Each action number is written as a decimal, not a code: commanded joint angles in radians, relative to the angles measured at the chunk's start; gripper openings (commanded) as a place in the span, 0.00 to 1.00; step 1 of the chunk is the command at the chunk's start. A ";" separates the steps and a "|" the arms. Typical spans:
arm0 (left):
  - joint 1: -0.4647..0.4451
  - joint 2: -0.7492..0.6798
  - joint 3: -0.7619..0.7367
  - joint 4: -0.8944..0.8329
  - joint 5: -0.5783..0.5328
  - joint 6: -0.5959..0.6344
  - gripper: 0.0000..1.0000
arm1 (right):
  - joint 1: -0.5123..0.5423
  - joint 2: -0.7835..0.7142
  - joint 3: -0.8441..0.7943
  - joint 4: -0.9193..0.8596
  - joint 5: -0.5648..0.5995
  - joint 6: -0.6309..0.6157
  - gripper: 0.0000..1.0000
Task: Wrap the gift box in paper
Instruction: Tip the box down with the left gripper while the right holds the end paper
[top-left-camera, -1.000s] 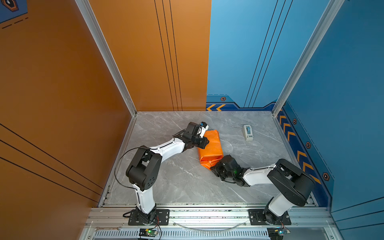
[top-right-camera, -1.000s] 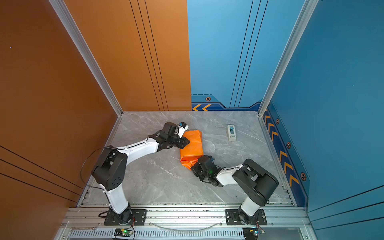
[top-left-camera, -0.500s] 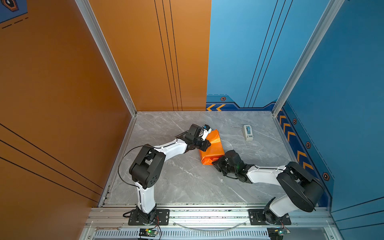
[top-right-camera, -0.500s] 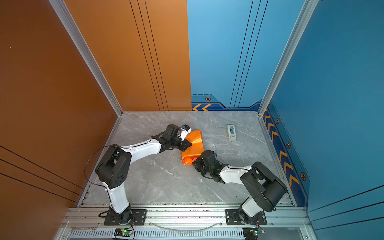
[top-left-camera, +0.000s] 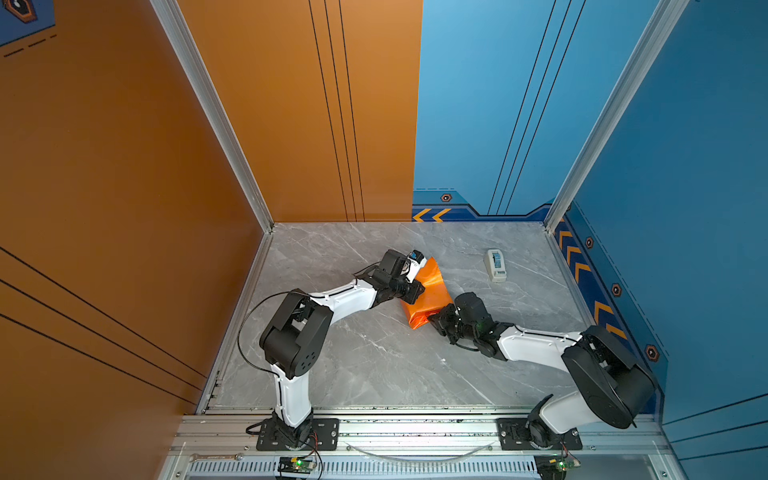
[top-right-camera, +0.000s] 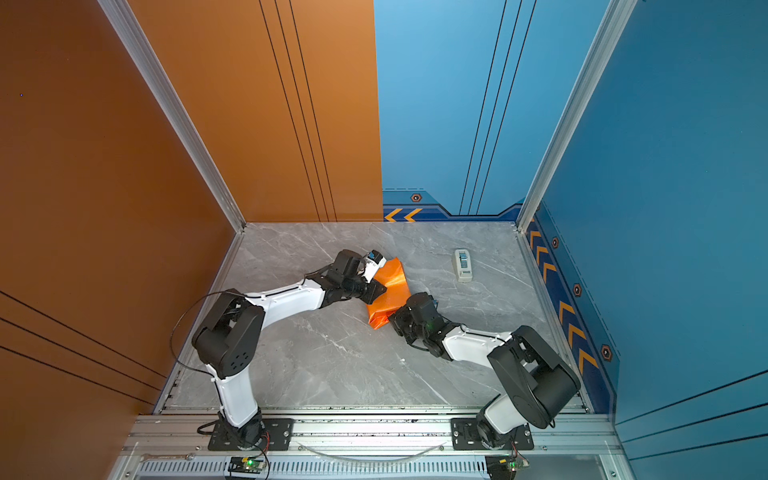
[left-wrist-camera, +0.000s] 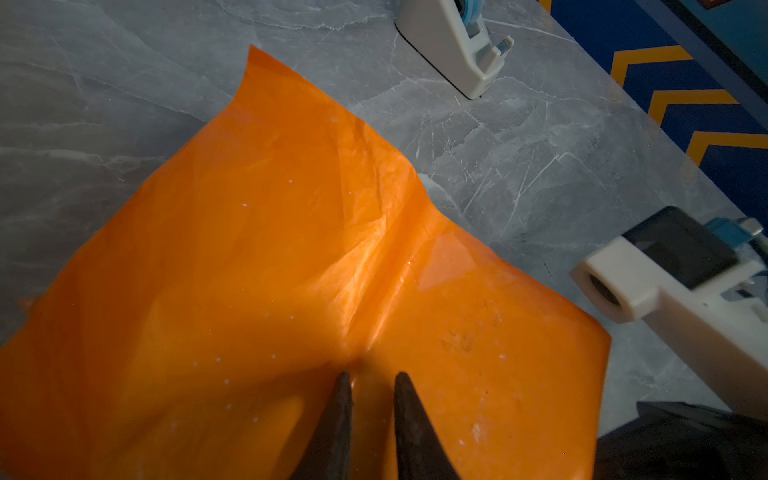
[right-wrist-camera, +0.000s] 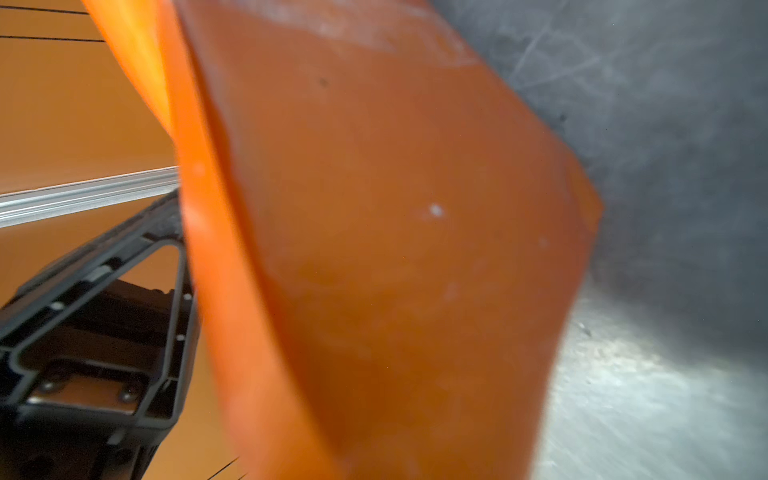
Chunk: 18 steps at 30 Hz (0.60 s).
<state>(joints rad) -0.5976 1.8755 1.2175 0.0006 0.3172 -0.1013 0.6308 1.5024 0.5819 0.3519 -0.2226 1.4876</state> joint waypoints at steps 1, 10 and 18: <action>-0.016 0.020 -0.042 -0.114 -0.027 0.006 0.23 | -0.011 -0.043 0.029 0.005 -0.004 -0.038 0.00; -0.020 -0.046 -0.018 -0.083 -0.043 -0.035 0.39 | 0.016 -0.037 -0.044 -0.042 0.003 -0.045 0.00; -0.025 -0.198 -0.048 -0.110 -0.152 -0.105 0.50 | 0.047 -0.003 -0.066 -0.046 -0.002 -0.049 0.00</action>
<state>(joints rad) -0.6167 1.7756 1.2015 -0.0742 0.2348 -0.1638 0.6674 1.4876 0.5346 0.3225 -0.2321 1.4620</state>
